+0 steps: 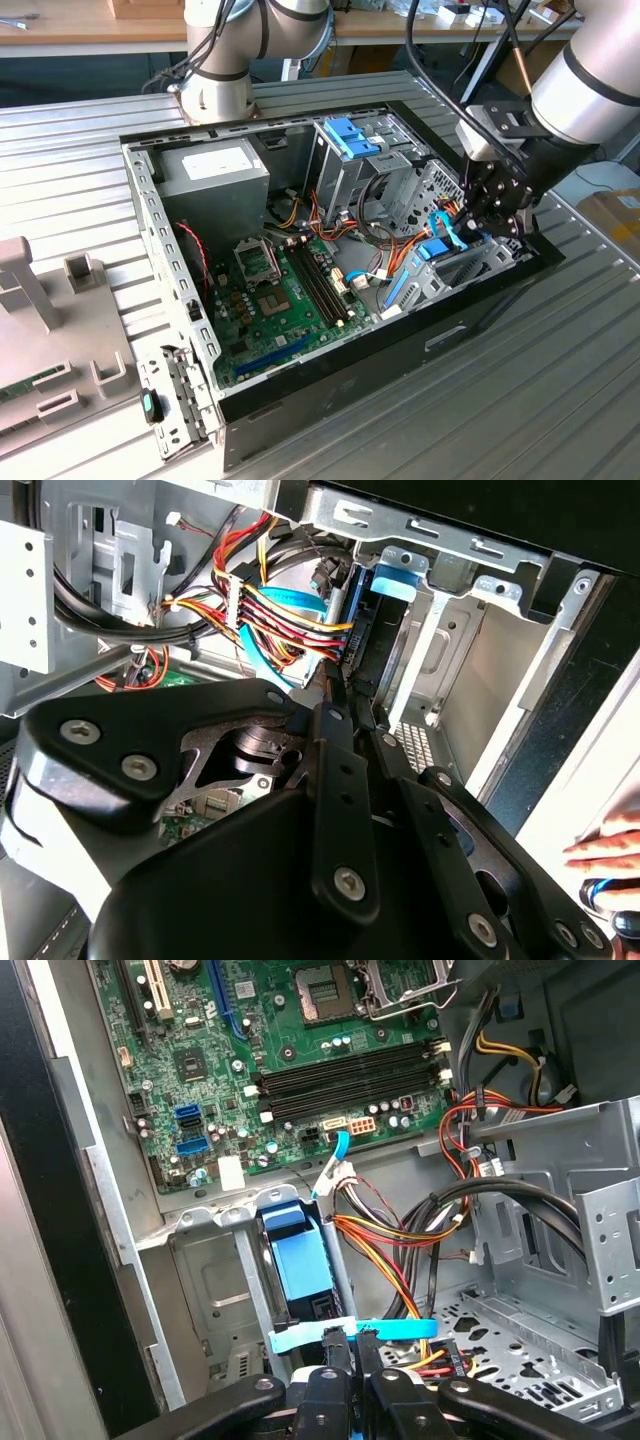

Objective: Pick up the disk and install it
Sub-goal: 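Insert the first disk wire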

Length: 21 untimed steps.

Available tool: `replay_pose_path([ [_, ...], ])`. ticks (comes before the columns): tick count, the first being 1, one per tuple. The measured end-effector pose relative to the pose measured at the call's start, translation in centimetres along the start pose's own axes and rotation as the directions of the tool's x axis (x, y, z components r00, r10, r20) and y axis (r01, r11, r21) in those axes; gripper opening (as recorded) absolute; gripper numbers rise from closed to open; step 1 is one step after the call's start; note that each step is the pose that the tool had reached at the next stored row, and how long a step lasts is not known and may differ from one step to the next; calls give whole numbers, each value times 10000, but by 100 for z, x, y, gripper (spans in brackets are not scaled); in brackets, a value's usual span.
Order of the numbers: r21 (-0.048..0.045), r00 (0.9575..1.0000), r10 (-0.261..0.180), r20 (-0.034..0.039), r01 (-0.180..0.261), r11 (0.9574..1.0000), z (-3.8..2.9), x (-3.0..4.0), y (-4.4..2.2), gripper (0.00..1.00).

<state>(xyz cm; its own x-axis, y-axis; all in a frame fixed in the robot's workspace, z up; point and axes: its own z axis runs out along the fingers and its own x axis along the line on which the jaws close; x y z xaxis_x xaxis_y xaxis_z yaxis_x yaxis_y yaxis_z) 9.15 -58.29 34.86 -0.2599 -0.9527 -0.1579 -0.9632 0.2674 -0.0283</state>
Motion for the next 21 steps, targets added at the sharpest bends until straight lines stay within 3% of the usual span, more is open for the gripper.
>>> replay_pose_path([
  [10,14,10000,80,-7,-80,10000,4,-3,2,15],
  [21,28,9999,170,-10,-170,9999,55,5,4,15],
])
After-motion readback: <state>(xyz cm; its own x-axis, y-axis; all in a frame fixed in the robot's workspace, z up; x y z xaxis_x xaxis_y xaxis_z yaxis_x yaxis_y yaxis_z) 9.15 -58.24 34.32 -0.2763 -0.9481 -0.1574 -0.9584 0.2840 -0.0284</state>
